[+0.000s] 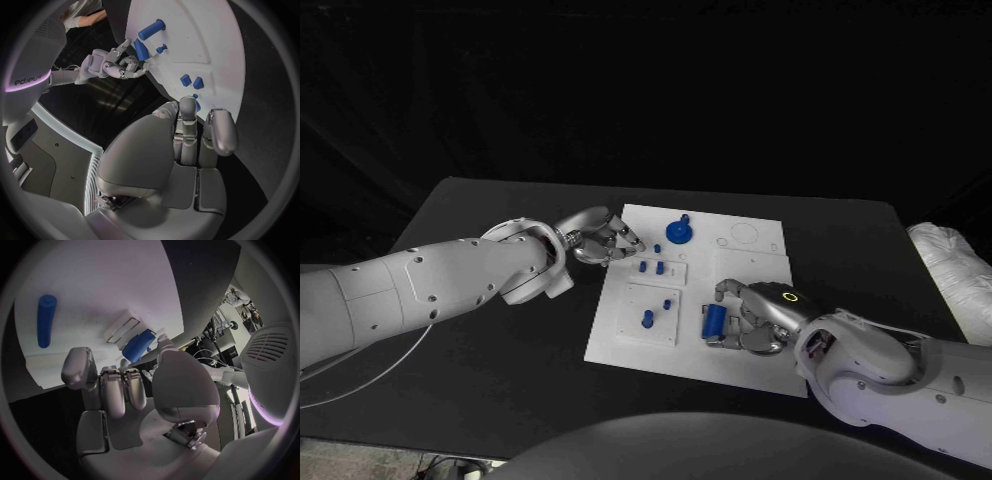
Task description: Assemble the parts on the task board
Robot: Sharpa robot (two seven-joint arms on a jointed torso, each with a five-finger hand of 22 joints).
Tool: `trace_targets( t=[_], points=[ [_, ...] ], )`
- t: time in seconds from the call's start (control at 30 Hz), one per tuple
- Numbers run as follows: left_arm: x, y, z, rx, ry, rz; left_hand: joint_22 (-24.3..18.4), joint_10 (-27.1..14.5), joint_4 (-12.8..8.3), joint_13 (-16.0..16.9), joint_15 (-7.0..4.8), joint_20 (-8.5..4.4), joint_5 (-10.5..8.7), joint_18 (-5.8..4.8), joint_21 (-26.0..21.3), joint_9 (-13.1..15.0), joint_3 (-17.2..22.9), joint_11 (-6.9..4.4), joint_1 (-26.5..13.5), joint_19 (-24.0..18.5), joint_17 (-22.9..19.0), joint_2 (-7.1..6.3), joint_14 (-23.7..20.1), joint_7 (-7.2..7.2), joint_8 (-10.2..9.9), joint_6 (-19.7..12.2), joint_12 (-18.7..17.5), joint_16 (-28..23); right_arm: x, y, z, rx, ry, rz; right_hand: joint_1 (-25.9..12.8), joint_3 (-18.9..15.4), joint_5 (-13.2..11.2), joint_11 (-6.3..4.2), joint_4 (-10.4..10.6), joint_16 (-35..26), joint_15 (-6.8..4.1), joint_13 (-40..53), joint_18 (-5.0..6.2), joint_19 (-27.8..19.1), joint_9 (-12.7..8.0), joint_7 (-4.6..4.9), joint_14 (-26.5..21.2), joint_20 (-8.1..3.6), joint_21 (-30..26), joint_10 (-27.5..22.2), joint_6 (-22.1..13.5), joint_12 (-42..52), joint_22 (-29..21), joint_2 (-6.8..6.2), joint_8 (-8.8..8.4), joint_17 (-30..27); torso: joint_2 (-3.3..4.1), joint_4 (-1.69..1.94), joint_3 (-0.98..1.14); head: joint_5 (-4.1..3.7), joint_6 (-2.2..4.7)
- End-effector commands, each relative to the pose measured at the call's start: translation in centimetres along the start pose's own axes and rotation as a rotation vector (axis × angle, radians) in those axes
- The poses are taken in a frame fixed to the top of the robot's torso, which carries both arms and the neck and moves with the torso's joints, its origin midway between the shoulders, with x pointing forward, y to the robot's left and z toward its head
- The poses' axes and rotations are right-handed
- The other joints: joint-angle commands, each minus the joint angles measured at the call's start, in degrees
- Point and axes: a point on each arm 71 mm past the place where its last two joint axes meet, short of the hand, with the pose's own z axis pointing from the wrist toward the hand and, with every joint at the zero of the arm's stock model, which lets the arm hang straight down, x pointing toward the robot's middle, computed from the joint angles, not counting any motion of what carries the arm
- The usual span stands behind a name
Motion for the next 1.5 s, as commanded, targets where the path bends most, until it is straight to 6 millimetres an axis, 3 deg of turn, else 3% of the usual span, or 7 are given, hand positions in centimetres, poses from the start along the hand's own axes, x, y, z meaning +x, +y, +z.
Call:
trace_targets(
  t=[0.03, 0.23, 0.43, 0.57, 0.73, 0.93, 1.5],
  points=[
    [0.23, -0.15, 0.09, 0.004, 0.019, -0.006, 9.68, 0.45, 0.11, 0.01, 0.09, 0.14, 0.29, 0.53, -0.25, 0.09, 0.43, 0.19, 0.25, -0.34, -0.12, -0.52, -0.32, 0.15, 0.24, 0.11, -0.22, -0.02, 0.42, 0.04, 0.01, 0.002, 0.043, -0.023, 0.24, 0.17, 1.19, 0.30, -0.06, 0.20, 0.08, 15.10, 1.02, -0.55, 0.04, 0.89, 5.98, 0.06, -0.54, 5.96, -0.71, 0.22, 7.16, 0.25, 1.11, 15.10, 0.00, -0.02, 0.01, 0.04, -0.01],
    [0.29, -0.15, 0.13, 0.003, 0.024, -0.007, 9.68, 0.45, 0.11, 0.01, 0.09, 0.14, 0.29, 0.53, -0.25, 0.09, 0.43, 0.19, 0.25, -0.34, -0.12, -0.52, -0.32, 0.15, 0.24, 0.11, -0.22, -0.02, 0.55, 0.11, 0.05, -0.009, 0.050, -0.015, 2.33, 0.88, 11.07, 0.06, -0.76, 0.20, -0.08, 15.10, 1.11, -0.82, 0.25, 0.64, 5.98, -0.08, -1.16, 5.96, -1.47, 0.22, 7.06, 1.38, 4.88, 15.10, 0.02, -0.03, 0.01, 0.10, -0.01],
    [0.34, -0.16, 0.17, 0.001, 0.027, -0.008, 9.68, 0.45, 0.11, 0.01, 0.09, 0.14, 0.29, 0.53, -0.25, 0.09, 0.43, 0.19, 0.25, -0.34, -0.12, -0.52, -0.32, 0.15, 0.24, 0.11, -0.22, -0.02, 0.55, 0.13, 0.08, -0.019, 0.045, 0.002, 4.19, 1.78, 27.32, -0.25, -1.45, 0.20, -0.32, 15.10, 1.19, -1.02, -0.30, 0.36, 5.98, -0.32, -1.72, 5.96, -2.65, 0.22, 7.01, 2.19, 8.77, 15.10, 0.01, -0.01, 0.01, 0.21, -0.01],
    [0.36, -0.14, 0.18, -0.001, 0.029, -0.009, 9.68, 0.45, 0.11, 0.01, 0.09, 0.14, 0.29, 0.53, -0.25, 0.09, 0.43, 0.19, 0.25, -0.34, -0.12, -0.52, -0.32, 0.15, 0.24, 0.11, -0.22, -0.02, 0.51, 0.13, 0.08, -0.025, 0.039, 0.017, 4.06, 2.49, 33.78, -0.48, -1.03, 0.20, -0.50, 15.10, 1.20, -1.05, -0.90, 0.21, 5.98, -0.44, -1.85, 5.96, -2.80, 0.22, 7.02, 2.39, 10.32, 15.10, 0.01, -0.01, 0.02, 0.28, -0.01],
    [0.36, -0.09, 0.19, -0.005, 0.031, -0.009, 9.66, 0.53, 0.13, 0.01, 0.12, 0.15, 0.31, 0.54, -0.33, 0.10, 0.56, 0.24, 0.25, -0.38, -0.20, -0.55, -0.38, 0.19, 0.26, 0.15, -0.22, -0.05, 0.53, 0.11, 0.09, -0.031, 0.042, 0.029, 3.34, 3.11, 36.81, -0.81, -0.46, 0.20, -0.74, 15.10, 1.26, -1.18, -1.84, 0.04, 5.98, -0.62, -2.14, 5.96, -2.21, 0.22, 6.98, 2.67, 11.42, 15.10, -0.02, -0.02, 0.00, 0.35, -0.01],
    [0.35, -0.04, 0.19, -0.009, 0.032, -0.009, 9.66, 0.53, 0.13, 0.01, 0.12, 0.15, 0.31, 0.54, -0.33, 0.10, 0.56, 0.24, 0.25, -0.38, -0.20, -0.55, -0.38, 0.19, 0.26, 0.15, -0.22, -0.05, 0.55, 0.06, 0.08, -0.036, 0.045, 0.036, 1.80, 3.52, 38.06, -1.14, -0.18, 0.20, -1.00, 15.10, 1.36, -1.48, -3.16, -0.13, 5.98, -0.84, -2.69, 5.96, -1.71, 0.22, 6.87, 3.04, 11.81, 15.10, -0.01, -0.02, 0.01, 0.42, -0.01],
    [0.31, 0.02, 0.13, -0.012, 0.030, -0.009, 9.66, 0.57, 0.15, 0.00, 0.15, 0.17, 0.31, 0.54, -0.34, 0.10, 0.66, 0.27, 0.23, -0.39, -0.28, -0.60, -0.44, 0.23, 0.26, 0.13, -0.23, -0.09, 0.34, 0.03, -0.13, -0.061, 0.027, 0.045, -2.97, 5.36, 40.68, -1.49, -0.12, 0.20, -1.27, 15.10, 1.48, -2.31, -8.86, -0.19, 5.98, -1.13, -3.86, 5.96, -3.83, 0.22, 6.69, 3.65, 10.37, 15.10, -0.01, -0.02, 0.02, 0.57, -0.01]
  ],
)
